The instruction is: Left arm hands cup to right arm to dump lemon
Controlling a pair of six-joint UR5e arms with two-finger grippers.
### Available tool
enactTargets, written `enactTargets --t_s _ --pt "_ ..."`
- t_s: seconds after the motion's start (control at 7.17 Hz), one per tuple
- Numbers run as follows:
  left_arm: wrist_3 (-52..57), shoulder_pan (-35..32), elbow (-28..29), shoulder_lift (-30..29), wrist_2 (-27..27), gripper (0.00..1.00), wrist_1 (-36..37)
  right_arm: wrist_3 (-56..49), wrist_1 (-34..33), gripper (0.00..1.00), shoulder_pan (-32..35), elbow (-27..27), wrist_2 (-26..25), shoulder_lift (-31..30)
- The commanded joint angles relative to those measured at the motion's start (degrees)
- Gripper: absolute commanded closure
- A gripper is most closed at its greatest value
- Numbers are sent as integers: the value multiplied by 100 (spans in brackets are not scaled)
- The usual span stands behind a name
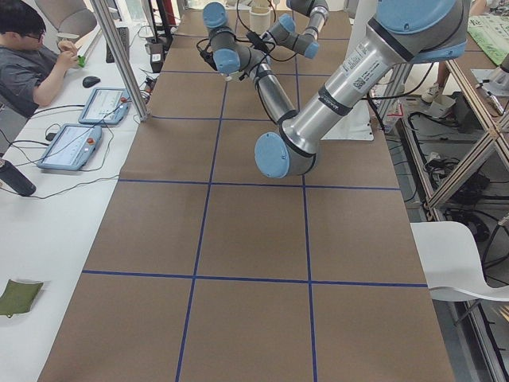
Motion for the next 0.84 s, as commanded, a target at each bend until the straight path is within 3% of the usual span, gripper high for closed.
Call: enactTargets --t_s 0.0,0.14,0.42,0.56,0.7 --pt "1619 -604 -27 450 -61 0 20 200 3 91 45 2 0 -149" --pt "2517 -711 -36 775 -34 0 28 898 12 91 62 54 9 -324" --pt "4090 -721 -89 1460 614 0 37 1167 -6 90 386 55 70 -404" --pt "5004 -738 -89 1803 869 0 37 1395 -49 90 658 46 366 -483" --pt "5979 -738 -89 2154 1272 0 46 1511 -50 90 1104 55 1048 -571"
